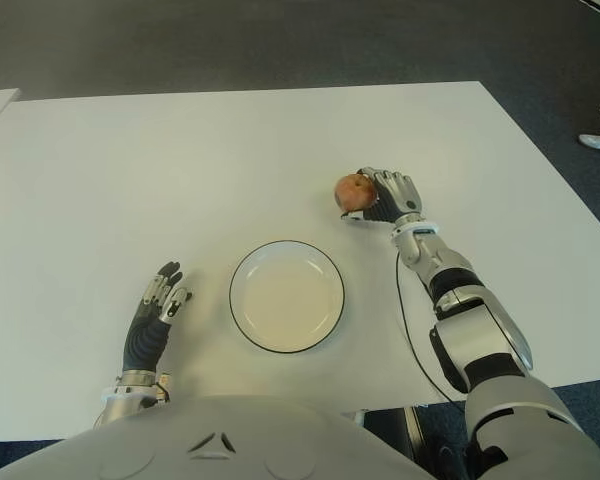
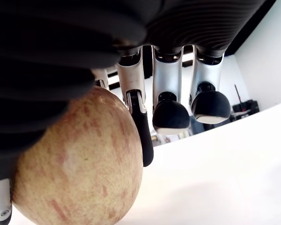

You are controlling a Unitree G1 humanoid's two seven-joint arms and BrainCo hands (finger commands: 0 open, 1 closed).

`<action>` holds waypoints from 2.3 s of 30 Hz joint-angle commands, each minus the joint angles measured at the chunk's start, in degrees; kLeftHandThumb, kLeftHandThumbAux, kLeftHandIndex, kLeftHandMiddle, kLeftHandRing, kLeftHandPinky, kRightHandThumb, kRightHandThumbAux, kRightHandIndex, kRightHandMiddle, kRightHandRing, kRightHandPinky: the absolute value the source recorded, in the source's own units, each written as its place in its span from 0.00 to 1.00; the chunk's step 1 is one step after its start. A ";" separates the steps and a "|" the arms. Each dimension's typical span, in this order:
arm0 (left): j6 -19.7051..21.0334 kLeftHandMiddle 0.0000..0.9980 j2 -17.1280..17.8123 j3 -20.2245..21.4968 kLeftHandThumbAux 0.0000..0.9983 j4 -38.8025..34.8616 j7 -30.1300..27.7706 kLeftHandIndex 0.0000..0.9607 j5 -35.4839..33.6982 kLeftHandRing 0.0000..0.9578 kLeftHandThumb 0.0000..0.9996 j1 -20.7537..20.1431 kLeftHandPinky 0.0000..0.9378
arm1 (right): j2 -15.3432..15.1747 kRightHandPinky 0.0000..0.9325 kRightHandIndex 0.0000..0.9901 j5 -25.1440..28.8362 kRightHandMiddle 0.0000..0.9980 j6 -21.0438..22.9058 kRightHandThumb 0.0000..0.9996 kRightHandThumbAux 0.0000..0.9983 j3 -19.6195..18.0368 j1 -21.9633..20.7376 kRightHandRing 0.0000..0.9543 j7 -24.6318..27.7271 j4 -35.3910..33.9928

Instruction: Put the apples into the plate.

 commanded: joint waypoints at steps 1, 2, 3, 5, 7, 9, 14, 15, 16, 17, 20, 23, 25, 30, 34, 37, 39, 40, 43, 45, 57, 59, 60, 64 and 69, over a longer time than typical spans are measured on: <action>1.23 0.04 0.15 0.24 0.43 0.86 -0.16 0.00 -0.11 0.06 0.02 0.68 0.09 | 0.25 0.92 0.82 0.89 0.90 -1.69 0.53 0.76 -0.85 0.82 0.91 -1.35 -1.86; 1.18 0.04 0.15 0.21 0.43 0.96 -0.21 0.00 -0.15 0.06 0.02 0.55 0.09 | 0.16 0.92 0.82 0.92 0.90 -2.01 0.53 0.76 -0.96 1.02 0.91 -1.51 -2.60; 1.14 0.04 0.13 0.18 0.43 1.03 -0.23 0.00 -0.15 0.06 0.02 0.43 0.09 | 0.00 0.92 0.82 0.98 0.90 -2.34 0.53 0.76 -1.11 1.31 0.91 -1.58 -3.65; 1.08 0.04 0.15 0.12 0.42 1.07 -0.30 0.00 -0.18 0.05 0.03 0.31 0.08 | -0.66 0.92 0.82 1.29 0.90 -2.87 0.54 0.76 -1.75 2.61 0.91 -0.98 -7.84; 1.02 0.05 0.10 0.08 0.42 1.06 -0.24 0.00 -0.13 0.06 0.03 0.27 0.08 | -1.76 0.92 0.82 1.92 0.89 -2.87 0.54 0.76 -2.87 4.97 0.91 0.95 -14.94; 1.13 0.05 -0.03 0.08 0.42 1.03 -0.07 0.00 -0.05 0.06 0.03 0.22 0.08 | -2.87 0.92 0.82 2.65 0.89 -2.29 0.56 0.75 -4.15 7.80 0.91 3.69 -22.98; 1.51 0.05 -0.15 0.21 0.43 1.19 0.13 0.01 -0.03 0.06 0.04 0.08 0.08 | -4.18 0.91 0.82 3.53 0.89 -1.45 0.57 0.75 -6.25 14.41 0.91 8.66 -37.34; 1.56 0.05 -0.17 0.26 0.43 1.32 0.17 0.01 -0.03 0.06 0.03 0.02 0.09 | -4.37 0.91 0.82 3.65 0.89 -1.85 0.57 0.75 -6.46 16.00 0.91 9.48 -40.09; 1.54 0.05 -0.19 0.29 0.43 1.44 0.18 0.01 -0.04 0.06 0.03 -0.04 0.09 | -4.55 0.91 0.82 3.68 0.89 -2.33 0.57 0.75 -6.50 17.33 0.91 10.14 -42.17; 1.51 0.05 -0.20 0.30 0.43 1.51 0.18 0.01 -0.05 0.06 0.03 -0.08 0.09 | -4.60 0.91 0.82 3.68 0.89 -2.47 0.57 0.75 -6.57 18.04 0.91 10.60 -43.20; 1.14 0.05 -0.36 0.25 0.43 1.90 0.35 0.02 0.12 0.06 0.03 -0.41 0.09 | -4.38 0.91 0.83 2.18 0.89 -1.84 0.58 0.75 -6.43 21.62 0.91 11.55 -48.28; 1.20 0.05 -0.60 0.13 0.43 1.80 0.56 0.02 0.33 0.06 0.03 -0.52 0.09 | -4.52 0.92 0.83 0.98 0.89 -1.49 0.58 0.75 -6.41 25.09 0.91 13.12 -53.26; 1.24 0.05 -0.69 0.15 0.43 1.87 0.59 0.02 0.41 0.06 0.03 -0.62 0.09 | -4.57 0.91 0.83 0.75 0.89 -1.40 0.58 0.75 -6.68 26.39 0.91 14.30 -55.21; 0.57 0.05 -0.73 0.15 0.42 2.51 0.58 0.02 0.78 0.06 0.04 -0.94 0.09 | -4.55 0.90 0.82 -1.17 0.88 -3.12 0.58 0.75 -6.61 30.75 0.90 16.18 -60.32; 0.27 0.05 -0.55 -0.17 0.42 2.26 0.38 0.02 1.09 0.06 0.04 -0.61 0.09 | -3.79 0.92 0.81 -3.46 0.88 -4.51 0.57 0.76 -6.27 32.69 0.91 15.98 -63.04; 0.55 0.05 -0.62 -0.33 0.43 1.87 0.34 0.02 1.12 0.06 0.03 -0.37 0.08 | -3.37 0.94 0.82 -4.32 0.89 -5.73 0.55 0.76 -6.13 33.66 0.92 15.63 -64.33; 1.03 0.05 -0.89 -0.44 0.44 1.52 0.46 0.02 1.03 0.06 0.03 -0.18 0.09 | -3.20 0.95 0.84 -4.26 0.90 -7.15 0.54 0.76 -5.91 34.79 0.93 15.74 -65.87; 1.23 0.05 -1.03 -0.46 0.44 1.37 0.54 0.02 0.94 0.06 0.03 -0.07 0.09 | -3.25 0.95 0.84 -4.10 0.91 -7.94 0.54 0.76 -5.73 35.48 0.93 16.07 -66.75; 1.63 0.05 -1.30 -0.57 0.45 1.10 0.67 0.02 0.89 0.06 0.02 0.03 0.08 | -3.37 0.95 0.85 -3.79 0.91 -9.23 0.54 0.77 -5.81 36.42 0.93 16.88 -67.80; 1.80 0.06 -1.44 -0.57 0.45 1.04 0.71 0.02 0.87 0.06 0.02 -0.01 0.08 | -3.65 0.95 0.85 -3.61 0.91 -10.39 0.53 0.78 -5.73 36.83 0.93 17.66 -68.17; 1.73 0.05 -1.98 -0.79 0.45 0.95 0.70 0.02 1.14 0.07 0.03 -0.17 0.09 | -3.72 0.94 0.83 -3.53 0.90 -14.87 0.51 0.80 -5.93 37.63 0.92 20.97 -66.91; 1.56 0.06 -2.08 -0.81 0.45 1.04 0.69 0.02 1.10 0.07 0.03 -0.28 0.09 | -3.55 0.94 0.82 -4.19 0.90 -15.12 0.52 0.79 -5.85 37.53 0.92 20.87 -66.38; 1.51 0.06 -2.10 -0.81 0.44 1.07 0.69 0.02 1.10 0.07 0.03 -0.30 0.09 | -3.48 0.94 0.82 -4.36 0.90 -15.20 0.53 0.79 -5.86 37.51 0.92 20.86 -66.24; 1.44 0.05 -2.26 -0.91 0.44 1.02 0.83 0.02 1.31 0.06 0.03 -0.34 0.08 | -3.62 0.93 0.82 -5.35 0.89 -15.54 0.54 0.79 -5.94 37.44 0.92 20.64 -65.54; 1.14 0.05 -2.35 -0.90 0.45 0.86 0.81 0.01 1.40 0.06 0.03 -0.18 0.08 | -3.51 0.93 0.82 -6.56 0.88 -15.98 0.56 0.79 -6.05 37.27 0.91 19.86 -64.72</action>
